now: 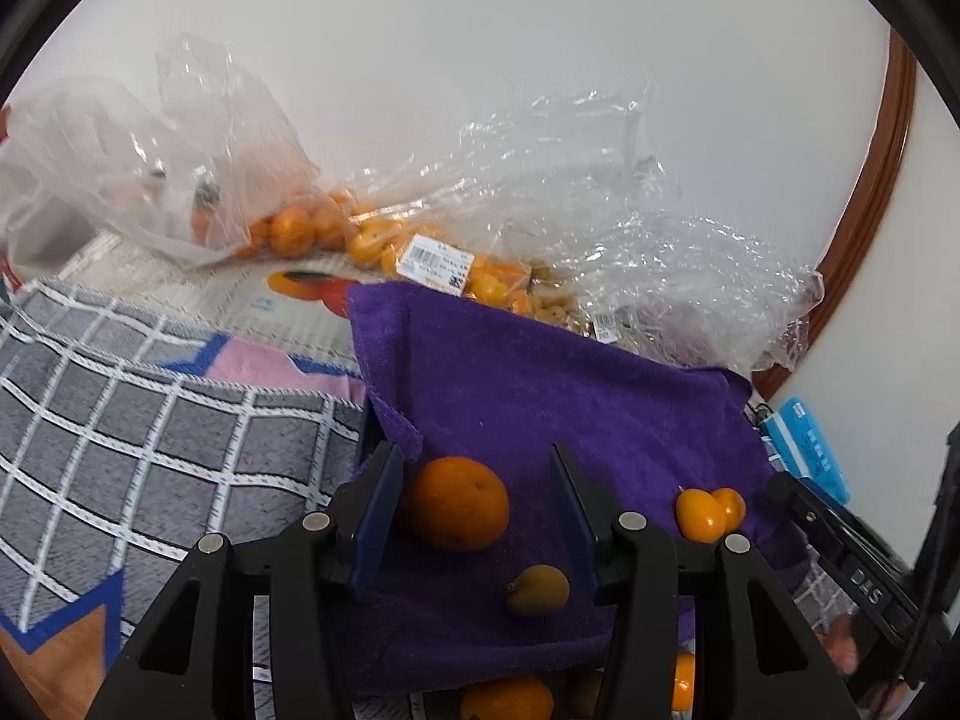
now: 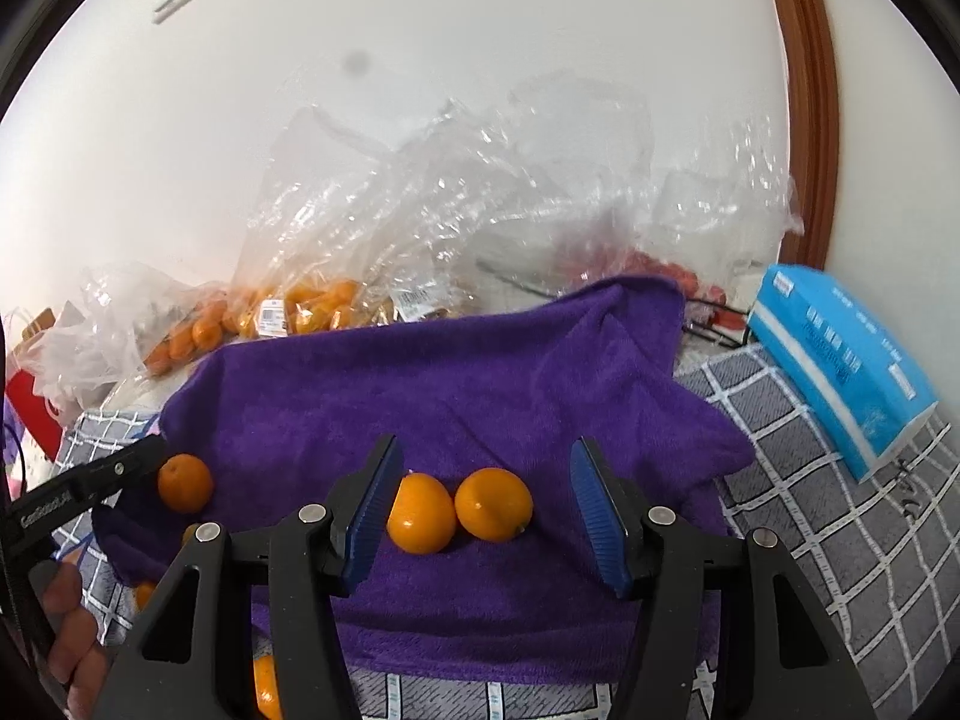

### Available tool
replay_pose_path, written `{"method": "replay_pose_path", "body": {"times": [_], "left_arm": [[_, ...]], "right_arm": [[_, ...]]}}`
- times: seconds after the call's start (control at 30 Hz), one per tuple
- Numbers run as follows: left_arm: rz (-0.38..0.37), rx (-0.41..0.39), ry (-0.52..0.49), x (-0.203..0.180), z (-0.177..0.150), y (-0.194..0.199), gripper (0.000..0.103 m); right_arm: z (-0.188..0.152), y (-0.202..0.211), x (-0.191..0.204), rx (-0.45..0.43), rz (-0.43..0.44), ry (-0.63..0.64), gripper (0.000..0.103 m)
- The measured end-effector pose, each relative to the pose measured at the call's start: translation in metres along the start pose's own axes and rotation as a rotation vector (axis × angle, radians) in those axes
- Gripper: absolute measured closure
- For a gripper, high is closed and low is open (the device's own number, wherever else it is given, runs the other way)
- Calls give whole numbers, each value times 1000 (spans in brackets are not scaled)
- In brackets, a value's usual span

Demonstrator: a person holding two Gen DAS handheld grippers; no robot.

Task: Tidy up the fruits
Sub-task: 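Open the right gripper over the towel while the left lowers and opens on its tangerine, then move the right gripper to a large tangerine beside the towel and grasp it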

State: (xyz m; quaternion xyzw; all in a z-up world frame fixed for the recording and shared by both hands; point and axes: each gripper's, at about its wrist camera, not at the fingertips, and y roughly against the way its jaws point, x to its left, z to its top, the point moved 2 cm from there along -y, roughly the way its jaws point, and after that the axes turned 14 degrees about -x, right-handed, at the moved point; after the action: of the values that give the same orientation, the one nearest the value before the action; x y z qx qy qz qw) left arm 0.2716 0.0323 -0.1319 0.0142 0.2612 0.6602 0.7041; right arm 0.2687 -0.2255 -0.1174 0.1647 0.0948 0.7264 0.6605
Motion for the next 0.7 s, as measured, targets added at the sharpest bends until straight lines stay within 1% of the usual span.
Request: {"method": "replay_pose_path", "body": {"times": [0.1,0.2,0.3,0.4,0.47,0.6,0.7], "left_arm": [[10,-28,-29,-5,6,7,56],[13,-64,-56,-11,16,17,56],[28,-36,-85,-17,23,23,56],[27,-27,-95,-18,28,35,56],[51,-20,-114,-16,30,42,56],[46,34,-110,-4,25,54,56],[55,37,-120,6,19,71,56]], "right_arm": [[3,8,8,-6,13,19,45],[7,14,16,-4,46,17,45],[6,22,21,42,84,-12,45],[0,41,27,54,117,-22,45],[-8,54,34,64,124,-15,45],[-30,69,50,109,149,-8,45],[-46,80,61,140,177,-16,45]]}}
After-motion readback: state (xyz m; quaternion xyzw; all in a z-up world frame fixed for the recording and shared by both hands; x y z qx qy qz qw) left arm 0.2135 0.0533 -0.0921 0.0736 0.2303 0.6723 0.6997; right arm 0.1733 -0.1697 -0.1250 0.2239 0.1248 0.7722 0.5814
